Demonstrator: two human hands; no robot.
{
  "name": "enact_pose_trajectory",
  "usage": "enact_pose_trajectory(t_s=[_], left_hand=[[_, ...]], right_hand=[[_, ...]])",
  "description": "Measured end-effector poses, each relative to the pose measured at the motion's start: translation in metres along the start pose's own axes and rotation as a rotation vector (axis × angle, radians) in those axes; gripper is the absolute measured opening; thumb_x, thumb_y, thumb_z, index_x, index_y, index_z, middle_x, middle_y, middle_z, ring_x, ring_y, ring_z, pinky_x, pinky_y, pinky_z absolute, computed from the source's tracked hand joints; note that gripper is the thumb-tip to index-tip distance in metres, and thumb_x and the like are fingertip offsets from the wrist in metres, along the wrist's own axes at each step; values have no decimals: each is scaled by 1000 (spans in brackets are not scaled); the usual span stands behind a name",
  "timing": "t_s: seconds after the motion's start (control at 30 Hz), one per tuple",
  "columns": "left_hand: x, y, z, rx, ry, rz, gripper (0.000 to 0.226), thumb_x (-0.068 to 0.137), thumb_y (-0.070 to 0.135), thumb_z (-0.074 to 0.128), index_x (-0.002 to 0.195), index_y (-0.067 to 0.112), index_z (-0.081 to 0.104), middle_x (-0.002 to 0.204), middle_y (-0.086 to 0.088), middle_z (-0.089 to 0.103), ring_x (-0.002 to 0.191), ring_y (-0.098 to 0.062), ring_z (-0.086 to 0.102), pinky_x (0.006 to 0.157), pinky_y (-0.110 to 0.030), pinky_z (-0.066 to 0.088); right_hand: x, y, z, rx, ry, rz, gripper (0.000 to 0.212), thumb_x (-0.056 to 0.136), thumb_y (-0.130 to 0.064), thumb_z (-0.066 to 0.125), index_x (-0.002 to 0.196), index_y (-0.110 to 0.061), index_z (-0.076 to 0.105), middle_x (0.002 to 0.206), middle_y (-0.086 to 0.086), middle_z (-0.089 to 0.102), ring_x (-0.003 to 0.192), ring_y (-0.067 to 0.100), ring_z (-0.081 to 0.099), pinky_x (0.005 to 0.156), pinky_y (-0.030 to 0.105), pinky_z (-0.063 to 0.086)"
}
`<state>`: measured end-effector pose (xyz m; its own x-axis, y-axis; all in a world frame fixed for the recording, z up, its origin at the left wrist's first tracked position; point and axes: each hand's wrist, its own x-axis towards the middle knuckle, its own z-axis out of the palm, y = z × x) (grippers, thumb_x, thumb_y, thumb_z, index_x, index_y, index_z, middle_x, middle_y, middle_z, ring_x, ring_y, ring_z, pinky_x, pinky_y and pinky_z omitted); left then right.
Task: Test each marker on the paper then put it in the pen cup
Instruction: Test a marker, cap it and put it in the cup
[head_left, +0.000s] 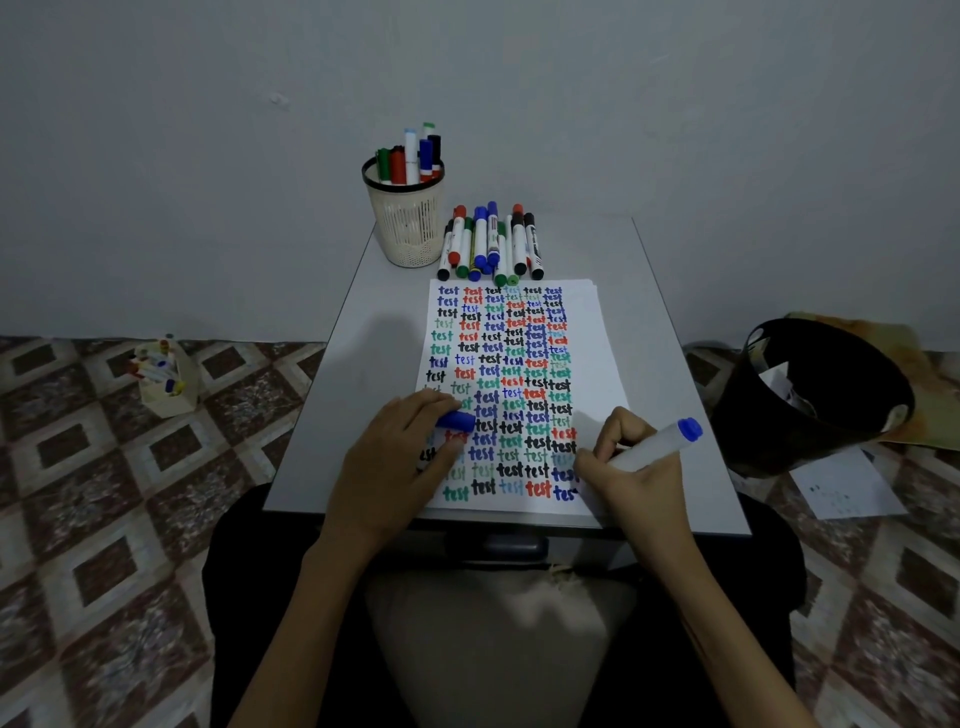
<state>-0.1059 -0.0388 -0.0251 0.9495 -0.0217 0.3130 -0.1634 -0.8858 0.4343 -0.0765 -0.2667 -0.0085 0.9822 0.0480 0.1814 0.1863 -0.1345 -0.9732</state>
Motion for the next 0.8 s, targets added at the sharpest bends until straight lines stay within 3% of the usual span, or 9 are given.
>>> enact_pose_trajectory(t_s=[0.1, 0.2, 0.37, 0.53, 0.7, 0.8], left_hand=[[0, 0, 0, 3, -7, -5, 54, 90, 52, 36, 132, 22, 50, 133, 5, 51, 121, -12, 47, 97, -22, 34], [0, 0, 0, -3, -4, -5, 54, 90, 52, 37, 132, 22, 50, 133, 5, 51, 120, -12, 47, 97, -21, 34], [0, 0, 0, -8, 2, -4, 54, 89, 53, 36, 131, 22, 51, 132, 4, 52, 120, -12, 48, 96, -22, 35], [1, 0, 1, -16, 8, -2, 54, 89, 53, 36, 131, 22, 51, 132, 5, 52, 120, -12, 48, 97, -22, 35], [0, 0, 1, -37, 12, -4, 54, 89, 52, 35, 131, 22, 51, 132, 4, 52, 120, -11, 47, 97, -22, 35], [2, -1, 0, -83, 15, -1, 50, 91, 50, 34, 127, 22, 55, 130, 6, 53, 118, -8, 47, 97, -25, 41]], right_hand=[[0, 2, 2, -18, -14, 26, 33, 75, 16, 62, 58, 1, 38, 50, 3, 44, 49, 5, 45, 46, 14, 37], [1, 1, 1, 15, 5, -5, 28, 71, 5, 60, 58, 0, 36, 51, 6, 41, 50, 6, 42, 47, 15, 35], [-1, 3, 1, 2, -33, 2, 27, 70, -5, 61, 62, 5, 36, 60, 21, 46, 58, 36, 49, 51, 31, 43], [-1, -2, -2, 15, -93, 30, 36, 75, 16, 63, 58, 1, 36, 55, 25, 42, 49, 23, 43, 46, 18, 41], [6, -7, -12, 350, 91, 77, 37, 78, 7, 69, 64, -7, 38, 50, 7, 42, 38, 13, 35, 38, 20, 32], [9, -13, -12, 448, 102, 93, 32, 74, -2, 72, 68, -9, 41, 60, 5, 54, 44, 12, 44, 43, 20, 39]])
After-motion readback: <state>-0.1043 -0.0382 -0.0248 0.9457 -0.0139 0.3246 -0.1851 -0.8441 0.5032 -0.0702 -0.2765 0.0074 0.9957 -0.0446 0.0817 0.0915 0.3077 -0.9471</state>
